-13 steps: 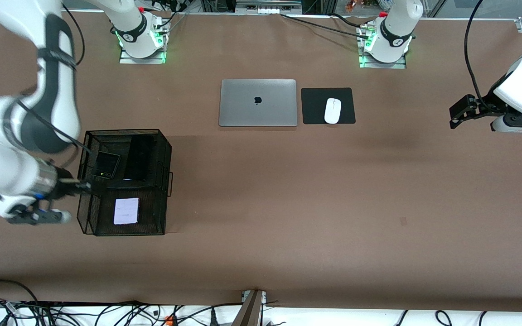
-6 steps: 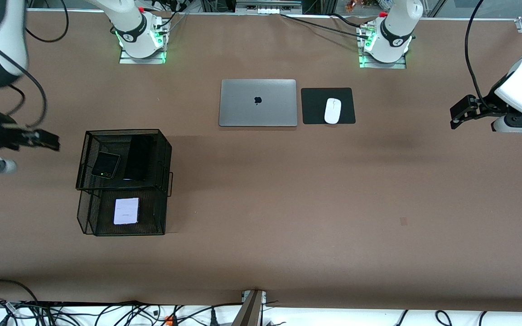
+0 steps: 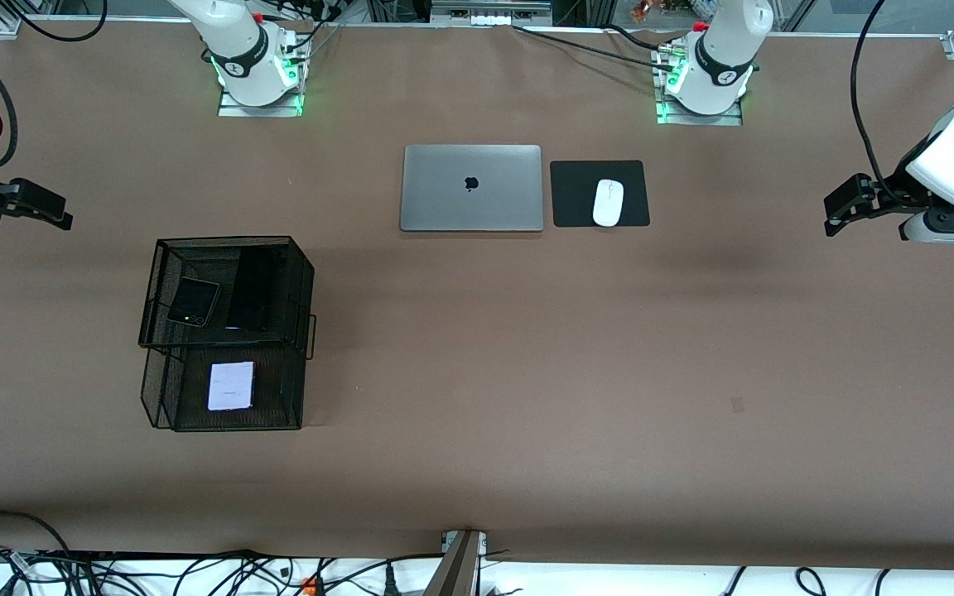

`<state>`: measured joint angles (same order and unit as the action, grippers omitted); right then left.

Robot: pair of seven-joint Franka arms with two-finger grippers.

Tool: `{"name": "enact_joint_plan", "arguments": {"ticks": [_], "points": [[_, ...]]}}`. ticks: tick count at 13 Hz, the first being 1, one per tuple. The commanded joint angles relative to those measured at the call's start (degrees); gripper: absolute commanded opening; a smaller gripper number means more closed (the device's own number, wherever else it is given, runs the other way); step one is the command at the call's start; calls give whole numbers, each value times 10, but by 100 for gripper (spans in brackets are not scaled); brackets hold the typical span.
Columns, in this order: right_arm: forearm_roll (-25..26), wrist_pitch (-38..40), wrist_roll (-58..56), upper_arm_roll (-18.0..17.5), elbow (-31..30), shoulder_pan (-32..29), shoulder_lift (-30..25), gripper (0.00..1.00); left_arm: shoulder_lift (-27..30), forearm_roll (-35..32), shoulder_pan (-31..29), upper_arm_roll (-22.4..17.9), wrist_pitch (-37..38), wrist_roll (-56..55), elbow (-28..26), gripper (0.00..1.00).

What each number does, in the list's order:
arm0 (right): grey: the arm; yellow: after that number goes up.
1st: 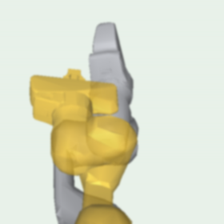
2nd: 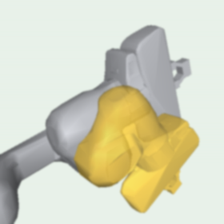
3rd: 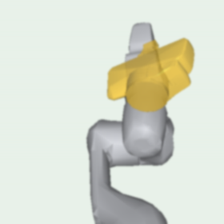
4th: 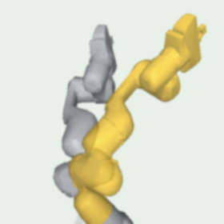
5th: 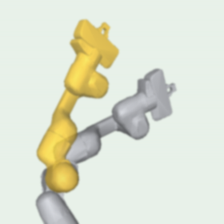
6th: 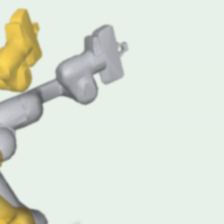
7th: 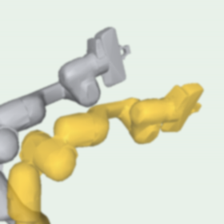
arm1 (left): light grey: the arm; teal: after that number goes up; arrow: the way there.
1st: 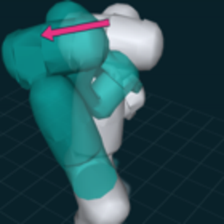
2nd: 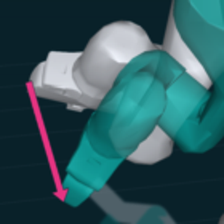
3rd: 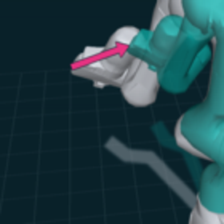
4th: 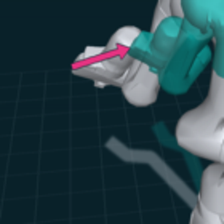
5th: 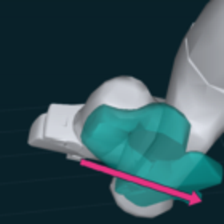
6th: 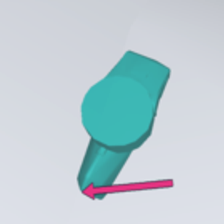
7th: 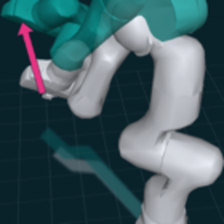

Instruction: Place phones with both arms

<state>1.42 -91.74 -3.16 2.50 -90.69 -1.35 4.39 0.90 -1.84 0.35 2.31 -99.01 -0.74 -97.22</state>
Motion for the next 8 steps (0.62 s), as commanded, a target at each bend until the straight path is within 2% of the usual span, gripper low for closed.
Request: {"name": "enact_joint_plan", "arguments": {"ticks": [1,8], "points": [[11,3,11,-19,-13,-10,-14,100,-6,7,-3,0,9,12,14,100],[7,11,19,-18,-12,-10,-11,100,-6,7,1,0,17,11,19,100]]}}
